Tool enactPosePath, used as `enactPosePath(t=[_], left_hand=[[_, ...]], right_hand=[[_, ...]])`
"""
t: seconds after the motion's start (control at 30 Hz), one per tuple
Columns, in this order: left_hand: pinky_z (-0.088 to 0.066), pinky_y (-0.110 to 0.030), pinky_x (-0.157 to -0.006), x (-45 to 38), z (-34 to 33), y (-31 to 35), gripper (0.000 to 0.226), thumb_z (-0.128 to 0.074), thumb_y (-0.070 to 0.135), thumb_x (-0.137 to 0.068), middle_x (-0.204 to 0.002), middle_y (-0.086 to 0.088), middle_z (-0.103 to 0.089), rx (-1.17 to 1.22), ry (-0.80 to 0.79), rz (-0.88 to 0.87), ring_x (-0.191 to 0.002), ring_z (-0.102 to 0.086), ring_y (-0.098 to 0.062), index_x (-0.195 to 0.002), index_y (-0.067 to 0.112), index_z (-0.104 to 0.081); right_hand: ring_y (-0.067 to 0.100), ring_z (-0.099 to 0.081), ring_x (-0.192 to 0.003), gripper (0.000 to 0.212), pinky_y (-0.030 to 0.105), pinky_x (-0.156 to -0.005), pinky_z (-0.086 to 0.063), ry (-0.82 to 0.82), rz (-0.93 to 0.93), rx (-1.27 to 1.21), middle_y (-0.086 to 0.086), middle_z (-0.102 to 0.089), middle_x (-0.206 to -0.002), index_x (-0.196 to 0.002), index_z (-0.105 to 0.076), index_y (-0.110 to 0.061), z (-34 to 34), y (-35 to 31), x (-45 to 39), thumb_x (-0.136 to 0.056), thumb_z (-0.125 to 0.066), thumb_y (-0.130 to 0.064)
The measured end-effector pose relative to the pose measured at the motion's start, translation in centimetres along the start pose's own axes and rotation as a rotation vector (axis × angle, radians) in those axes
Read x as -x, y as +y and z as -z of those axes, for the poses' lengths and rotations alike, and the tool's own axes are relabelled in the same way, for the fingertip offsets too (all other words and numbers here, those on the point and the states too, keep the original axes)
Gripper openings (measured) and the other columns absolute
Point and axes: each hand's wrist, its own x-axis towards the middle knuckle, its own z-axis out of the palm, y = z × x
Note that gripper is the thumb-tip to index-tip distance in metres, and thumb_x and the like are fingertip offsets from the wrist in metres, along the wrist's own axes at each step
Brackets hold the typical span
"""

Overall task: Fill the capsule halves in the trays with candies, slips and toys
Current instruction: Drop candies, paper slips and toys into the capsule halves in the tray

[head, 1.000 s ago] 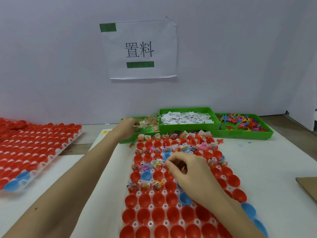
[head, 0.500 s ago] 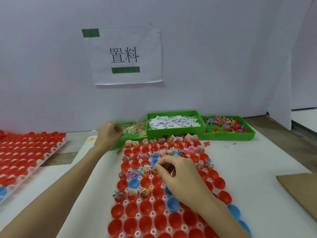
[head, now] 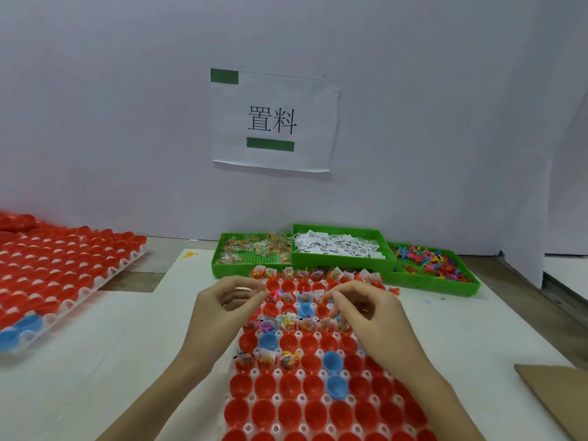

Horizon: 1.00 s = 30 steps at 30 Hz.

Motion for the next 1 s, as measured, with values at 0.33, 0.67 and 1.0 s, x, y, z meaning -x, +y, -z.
enactPosePath(t=[0.33,0.67,1.0], left_hand=[[-0.058,-0.018,-0.078,0.7,0.0,0.0,0.010,-0.078,0.019,-0.088,-0.089,0.015,-0.074,-0.058,0.000,-0.187,-0.090,-0.071,-0.013,-0.096,0.025,-0.075],[-0.054,-0.015,-0.076,0.5,0.7,0.6,0.018,-0.079,0.010,-0.088,-0.090,0.017,-0.072,-0.039,0.018,-0.251,-0.088,-0.069,-0.012,-0.094,0.026,-0.072],[-0.056,-0.017,-0.077,0.8,0.5,1.2,0.015,-0.080,0.011,-0.088,-0.089,0.014,-0.072,-0.024,-0.018,-0.241,-0.088,-0.069,-0.015,-0.094,0.024,-0.074]], right_hand=[[0.008,-0.065,-0.093,0.022,0.017,-0.085,-0.048,0.038,-0.010,0.496,0.002,-0.074,-0.110,-0.114,-0.075,-0.015,0.2,1.4,-12.3,-0.102,-0.058,-0.008],[0.031,-0.054,-0.135,0.043,0.041,-0.113,-0.040,-0.317,-0.108,0.799,0.010,-0.057,-0.146,-0.142,-0.057,-0.007,-2.6,6.1,-20.8,-0.101,-0.052,0.004],[0.030,-0.072,-0.082,0.016,0.034,-0.069,-0.057,-0.192,-0.008,0.874,0.019,-0.075,-0.090,-0.090,-0.073,0.006,-4.1,6.0,-20.7,-0.092,-0.059,0.000]])
